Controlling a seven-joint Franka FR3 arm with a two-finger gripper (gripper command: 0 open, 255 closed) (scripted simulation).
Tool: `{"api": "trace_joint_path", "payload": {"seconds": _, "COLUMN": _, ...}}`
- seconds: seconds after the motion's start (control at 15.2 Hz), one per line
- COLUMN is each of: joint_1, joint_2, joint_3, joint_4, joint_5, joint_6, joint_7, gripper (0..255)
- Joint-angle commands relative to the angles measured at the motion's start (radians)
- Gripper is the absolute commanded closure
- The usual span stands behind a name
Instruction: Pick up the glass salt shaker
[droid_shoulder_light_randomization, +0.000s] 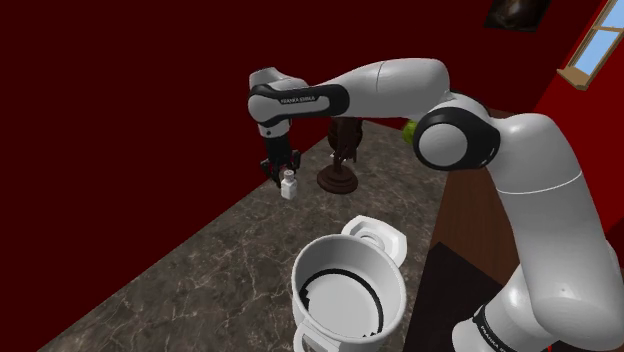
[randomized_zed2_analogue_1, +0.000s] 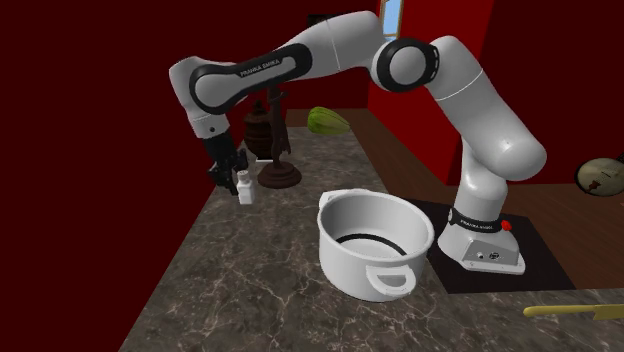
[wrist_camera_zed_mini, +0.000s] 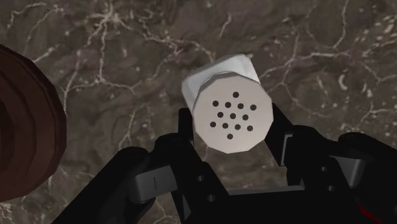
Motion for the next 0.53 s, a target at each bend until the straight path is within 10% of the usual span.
{"api": "trace_joint_path", "payload": {"seconds": 0.0, "joint_1": 0.0, "joint_2": -0.007, "joint_3": 0.0, "joint_4": 0.016, "joint_5": 0.001, "joint_6": -0.023, "joint_7": -0.001, "gripper": 255}}
{"api": "trace_joint_path", "payload": {"seconds": 0.46, "joint_1": 0.002, "joint_2": -0.014, "joint_3": 0.001, "joint_4": 0.074, "joint_5": 0.001, "joint_6": -0.088, "joint_7": -0.002, "gripper": 255}}
